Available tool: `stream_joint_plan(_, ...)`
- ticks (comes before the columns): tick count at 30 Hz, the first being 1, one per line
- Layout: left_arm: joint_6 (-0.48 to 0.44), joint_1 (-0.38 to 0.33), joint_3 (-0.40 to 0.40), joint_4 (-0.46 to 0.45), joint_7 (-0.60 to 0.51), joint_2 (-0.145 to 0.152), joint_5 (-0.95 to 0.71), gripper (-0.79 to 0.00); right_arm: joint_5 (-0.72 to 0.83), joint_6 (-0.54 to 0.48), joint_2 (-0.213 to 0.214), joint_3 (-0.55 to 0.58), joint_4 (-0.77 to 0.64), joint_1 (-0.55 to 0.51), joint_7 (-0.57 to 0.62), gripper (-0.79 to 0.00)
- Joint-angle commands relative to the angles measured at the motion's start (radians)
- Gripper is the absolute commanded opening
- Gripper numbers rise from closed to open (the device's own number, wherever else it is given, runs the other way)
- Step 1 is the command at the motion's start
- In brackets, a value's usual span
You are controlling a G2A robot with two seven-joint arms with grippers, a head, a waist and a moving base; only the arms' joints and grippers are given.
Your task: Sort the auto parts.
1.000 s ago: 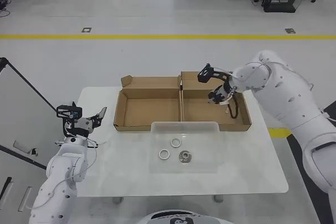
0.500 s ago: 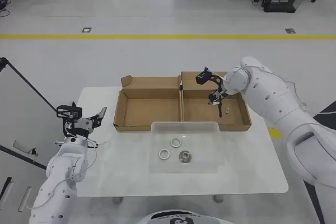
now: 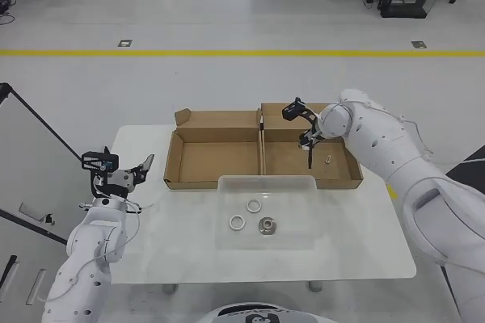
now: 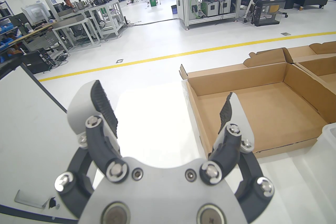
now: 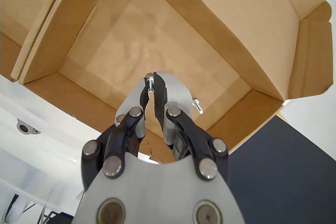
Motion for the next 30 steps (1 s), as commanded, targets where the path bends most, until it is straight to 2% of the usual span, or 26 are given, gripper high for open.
stream_joint_plan(1,0.0,0.0,0.0,0.0,0.0,0.0,0.0,0.0,0.0,0.0,0.0,0.0,0.0,0.0,0.0,-0.785)
stream_joint_plan(9,0.0,0.0,0.0,0.0,0.0,0.0,0.0,0.0,-0.025,0.01,0.001,-0.003,-0.01,-0.013,-0.027,-0.785)
stream_joint_plan(14,0.0,0.0,0.0,0.0,0.0,0.0,0.0,0.0,-0.066,0.126,-0.01,-0.006,-0.002,-0.023,-0.012,-0.785)
stream_joint_plan(20,0.0,0.0,0.0,0.0,0.0,0.0,0.0,0.0,-0.076,0.273,-0.046,-0.011,0.049,-0.018,0.014,-0.785)
stream_joint_plan(30,0.0,0.0,0.0,0.0,0.0,0.0,0.0,0.0,-0.066,0.31,-0.129,-0.035,0.21,-0.005,0.015,-0.785)
